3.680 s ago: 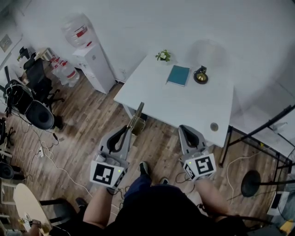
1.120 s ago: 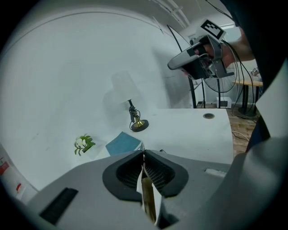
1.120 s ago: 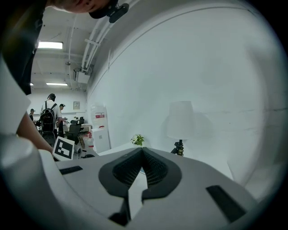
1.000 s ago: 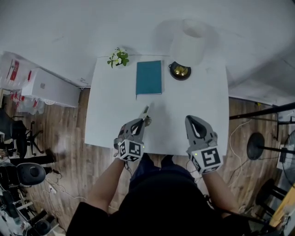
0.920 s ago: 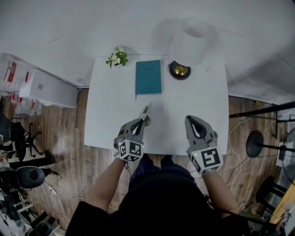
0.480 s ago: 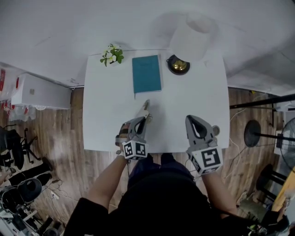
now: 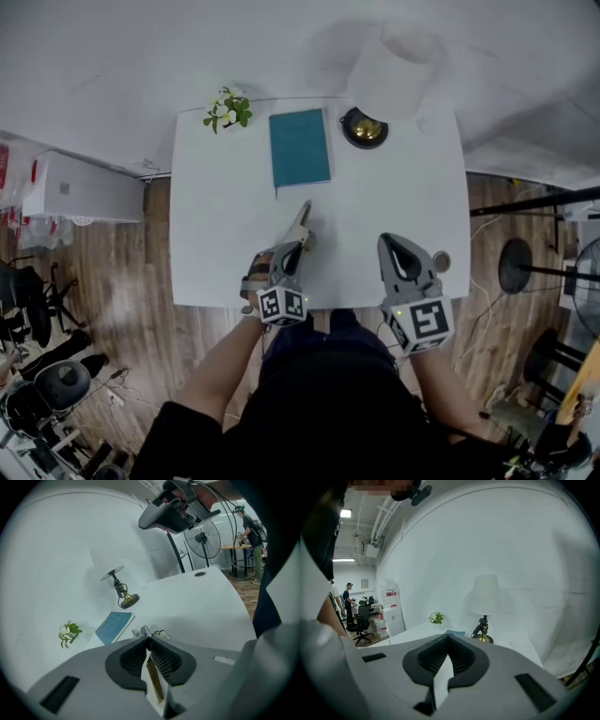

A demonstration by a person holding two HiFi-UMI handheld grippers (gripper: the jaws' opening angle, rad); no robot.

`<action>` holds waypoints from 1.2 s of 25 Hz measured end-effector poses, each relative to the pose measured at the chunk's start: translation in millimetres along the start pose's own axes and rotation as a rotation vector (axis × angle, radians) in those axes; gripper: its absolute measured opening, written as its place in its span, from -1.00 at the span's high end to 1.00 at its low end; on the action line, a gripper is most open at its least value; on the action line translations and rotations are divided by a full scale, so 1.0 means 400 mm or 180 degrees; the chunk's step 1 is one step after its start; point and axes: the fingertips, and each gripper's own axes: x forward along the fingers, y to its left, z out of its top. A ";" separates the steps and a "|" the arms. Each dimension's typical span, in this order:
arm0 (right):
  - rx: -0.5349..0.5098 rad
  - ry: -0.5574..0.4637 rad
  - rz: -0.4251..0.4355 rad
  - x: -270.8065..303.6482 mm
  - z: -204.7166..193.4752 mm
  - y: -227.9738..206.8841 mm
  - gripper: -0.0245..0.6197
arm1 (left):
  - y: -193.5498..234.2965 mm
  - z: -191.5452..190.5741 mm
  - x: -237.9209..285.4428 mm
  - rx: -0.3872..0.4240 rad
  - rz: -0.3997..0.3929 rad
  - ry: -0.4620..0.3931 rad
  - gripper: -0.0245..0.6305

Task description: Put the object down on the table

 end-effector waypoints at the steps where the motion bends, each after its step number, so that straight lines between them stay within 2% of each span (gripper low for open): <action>1: 0.0006 -0.0009 0.0001 -0.001 0.001 0.001 0.91 | -0.005 -0.002 0.000 0.0008 -0.0009 0.0018 0.85; 8: -0.0021 0.0028 0.0030 -0.015 -0.009 0.009 0.91 | -0.024 0.002 0.000 -0.0063 -0.0081 0.0102 0.84; 13: -0.0017 -0.0036 0.0027 -0.029 -0.007 0.001 0.91 | -0.047 0.011 -0.014 -0.0176 -0.0184 0.0085 0.69; 16: -0.0057 -0.0146 0.0036 -0.034 -0.001 -0.005 0.91 | -0.043 0.028 -0.038 -0.0260 -0.0150 0.0014 0.65; 19: -0.0035 -0.0112 0.0015 -0.043 0.009 -0.006 0.91 | 0.009 0.079 -0.094 -0.0410 0.0041 -0.0165 0.65; 26: -0.0094 -0.0396 -0.0046 -0.066 0.054 -0.028 0.91 | 0.252 0.200 -0.251 -0.1181 0.0758 -0.0528 0.66; 30: -0.0114 -0.0519 -0.0167 -0.088 0.104 -0.044 0.91 | 0.358 0.275 -0.346 -0.1321 0.0978 -0.0739 0.68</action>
